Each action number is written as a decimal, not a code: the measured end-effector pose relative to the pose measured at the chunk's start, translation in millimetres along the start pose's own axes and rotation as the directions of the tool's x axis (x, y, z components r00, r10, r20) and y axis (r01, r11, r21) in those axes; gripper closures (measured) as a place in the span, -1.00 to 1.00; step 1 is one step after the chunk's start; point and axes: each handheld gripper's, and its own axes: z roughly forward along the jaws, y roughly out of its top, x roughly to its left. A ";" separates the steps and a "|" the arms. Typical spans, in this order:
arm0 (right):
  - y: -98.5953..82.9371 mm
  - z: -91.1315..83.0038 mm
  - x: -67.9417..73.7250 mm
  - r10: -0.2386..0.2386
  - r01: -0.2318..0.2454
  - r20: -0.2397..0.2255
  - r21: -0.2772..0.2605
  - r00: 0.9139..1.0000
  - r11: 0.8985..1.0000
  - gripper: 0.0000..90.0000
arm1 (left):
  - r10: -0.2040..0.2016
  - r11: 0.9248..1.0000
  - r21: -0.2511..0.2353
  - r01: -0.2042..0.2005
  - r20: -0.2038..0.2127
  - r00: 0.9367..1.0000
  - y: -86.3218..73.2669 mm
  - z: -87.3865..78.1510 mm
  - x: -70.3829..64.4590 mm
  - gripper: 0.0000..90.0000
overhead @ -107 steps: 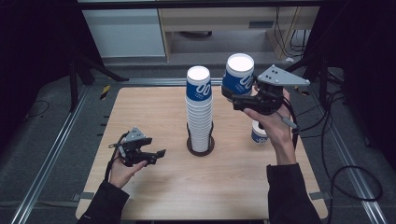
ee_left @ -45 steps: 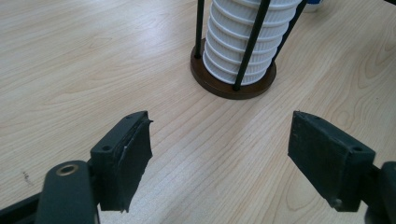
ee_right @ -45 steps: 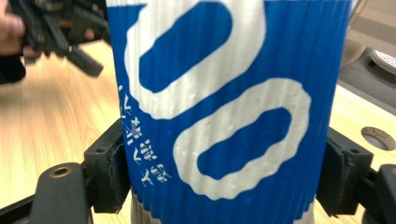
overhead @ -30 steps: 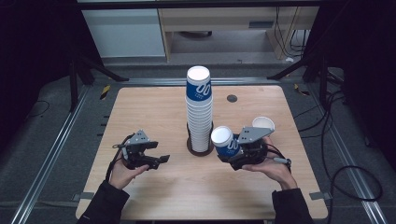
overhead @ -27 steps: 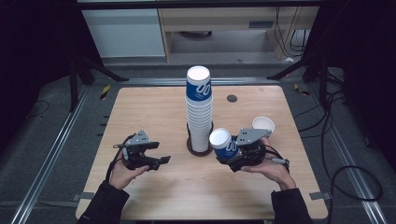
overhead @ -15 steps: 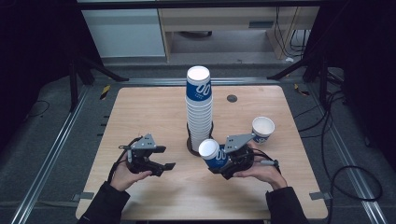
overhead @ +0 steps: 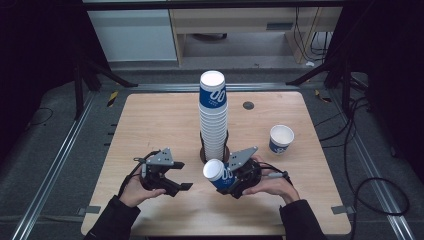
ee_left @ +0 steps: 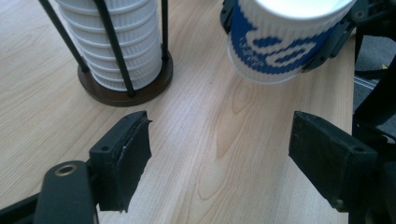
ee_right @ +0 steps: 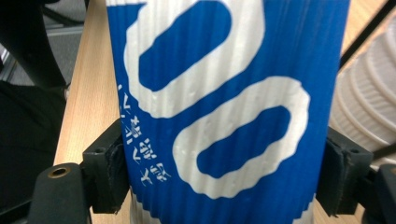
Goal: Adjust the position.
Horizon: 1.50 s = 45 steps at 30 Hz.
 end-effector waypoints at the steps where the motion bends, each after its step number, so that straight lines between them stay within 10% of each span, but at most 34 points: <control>1: 0.8 1.8 0.2 -0.004 0.004 -0.003 0.005 1.000 1.000 -0.54 | 0.002 1.000 0.002 -0.002 0.008 1.000 0.3 0.3 -0.6 -0.56; 45: 24.6 48.3 18.5 -0.126 0.134 -0.074 0.115 0.989 0.984 -0.54 | 0.089 0.992 0.079 -0.098 0.117 0.989 13.8 30.3 -22.6 -0.54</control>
